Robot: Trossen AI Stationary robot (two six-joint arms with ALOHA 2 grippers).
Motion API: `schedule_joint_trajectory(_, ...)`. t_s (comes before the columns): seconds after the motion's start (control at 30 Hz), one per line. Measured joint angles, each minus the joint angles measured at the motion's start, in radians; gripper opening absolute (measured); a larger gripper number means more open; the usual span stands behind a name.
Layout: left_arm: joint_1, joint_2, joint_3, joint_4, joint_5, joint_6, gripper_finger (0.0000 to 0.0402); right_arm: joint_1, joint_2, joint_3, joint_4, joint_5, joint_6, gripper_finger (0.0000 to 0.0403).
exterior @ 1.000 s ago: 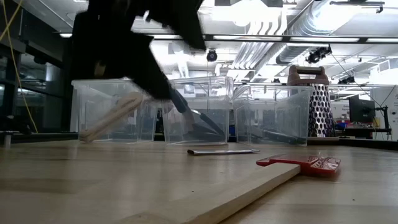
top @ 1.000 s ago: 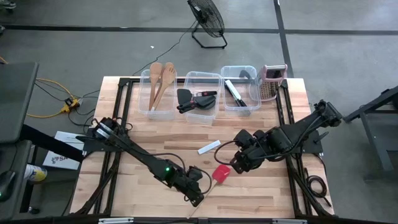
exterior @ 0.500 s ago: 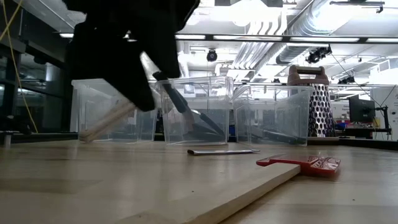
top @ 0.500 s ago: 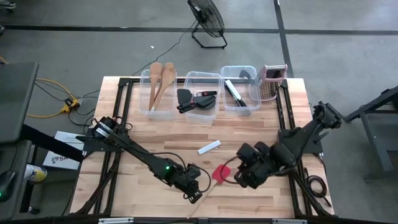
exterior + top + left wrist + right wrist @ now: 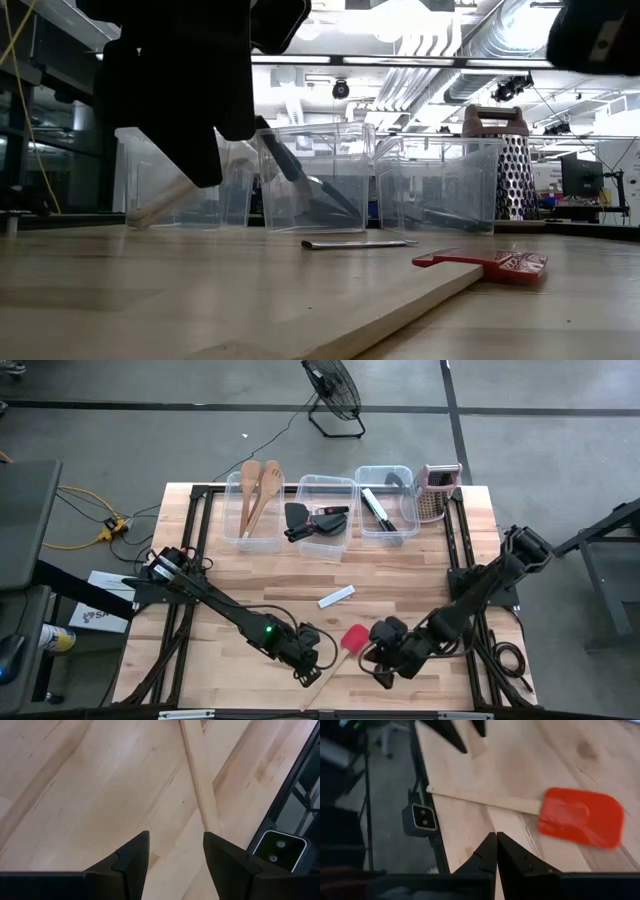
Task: Pick & Place Kitchen Items
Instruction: Put the red spatula into the transparent middle bin
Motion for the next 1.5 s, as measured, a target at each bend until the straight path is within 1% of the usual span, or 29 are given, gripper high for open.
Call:
schedule_joint_trajectory(0.1, 0.000, 0.000, 0.000, 0.000, 0.003, 0.000, 0.0184, -0.002, 0.000, -0.063, 0.128, -0.001, -0.111, 0.0001)
schedule_joint_trajectory(0.17, 0.000, 0.000, 0.000, 0.000, 0.010, 0.000, 0.0184, -0.010, 0.005, -0.084, 0.169, -0.016, -0.172, 0.0001)
schedule_joint_trajectory(0.33, 0.000, 0.000, 0.000, 0.000, 0.021, 0.000, 0.0184, -0.042, 0.092, -0.083, 0.267, -0.129, -0.387, 0.0001)
schedule_joint_trajectory(0.5, 0.000, 0.000, 0.000, 0.000, 0.041, 0.001, 0.0184, -0.051, 0.193, -0.059, 0.267, -0.150, -0.590, 0.0001)
schedule_joint_trajectory(0.63, 0.000, 0.000, 0.000, 0.000, 0.045, 0.000, 0.0184, -0.063, 0.223, -0.034, 0.279, -0.139, -0.719, 0.0001)
schedule_joint_trajectory(0.83, 0.000, 0.000, 0.000, 0.003, 0.047, -0.006, 0.0184, -0.071, 0.280, -0.012, 0.319, -0.159, -0.995, 0.0001)
schedule_joint_trajectory(1.03, 0.000, -0.001, 0.000, 0.007, 0.055, -0.016, 0.0184, -0.076, 0.317, 0.009, 0.370, -0.163, -1.123, 0.0001)
schedule_joint_trajectory(1.1, 0.000, -0.001, 0.000, 0.008, 0.055, -0.024, 0.0184, -0.083, 0.327, 0.008, 0.397, -0.182, -1.153, 0.0001)
schedule_joint_trajectory(1.23, 0.000, -0.001, 0.000, 0.015, 0.055, -0.031, 0.0184, -0.088, 0.350, 0.008, 0.441, -0.194, -1.207, 0.0001)
schedule_joint_trajectory(1.3, 0.000, -0.001, 0.000, 0.015, 0.055, -0.040, 0.0184, -0.089, 0.359, 0.008, 0.474, -0.218, -1.227, 0.0001)
schedule_joint_trajectory(1.5, 0.000, -0.001, 0.000, 0.029, 0.054, -0.068, 0.0184, -0.099, 0.360, 0.008, 0.484, -0.236, -1.294, 0.0001)
